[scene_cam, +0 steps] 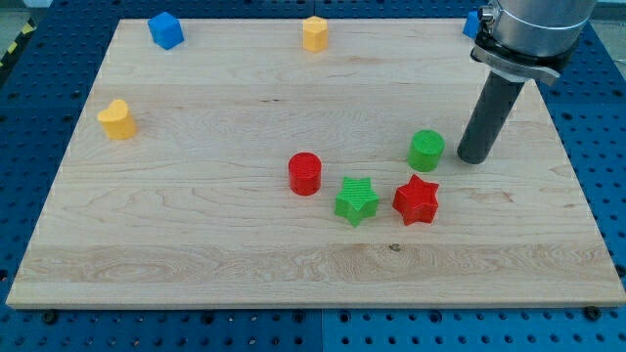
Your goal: Slightly move the red star diagonally to the blue triangle
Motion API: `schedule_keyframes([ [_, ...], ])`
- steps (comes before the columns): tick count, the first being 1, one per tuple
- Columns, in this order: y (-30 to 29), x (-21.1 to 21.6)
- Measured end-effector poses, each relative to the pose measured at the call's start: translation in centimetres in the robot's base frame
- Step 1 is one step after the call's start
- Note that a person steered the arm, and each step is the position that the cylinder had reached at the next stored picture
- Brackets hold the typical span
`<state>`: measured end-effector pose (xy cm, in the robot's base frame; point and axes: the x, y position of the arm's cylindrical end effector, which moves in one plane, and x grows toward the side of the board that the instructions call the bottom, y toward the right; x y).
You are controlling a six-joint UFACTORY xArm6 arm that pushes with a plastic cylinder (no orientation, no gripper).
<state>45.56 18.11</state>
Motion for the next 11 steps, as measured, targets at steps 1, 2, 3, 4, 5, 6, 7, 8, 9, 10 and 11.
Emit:
schedule_keyframes([
  [1,-0.3,0.0],
  [2,-1.7,0.2],
  [3,-3.4,0.2],
  [4,-5.1,0.2],
  [5,-5.8,0.2],
  [6,-5.8,0.2],
  [7,-4.9,3.3],
  [8,-3.9,6.6],
  [9,-3.5,7.8],
  [10,-3.2,8.9],
  [11,-3.1,11.7],
])
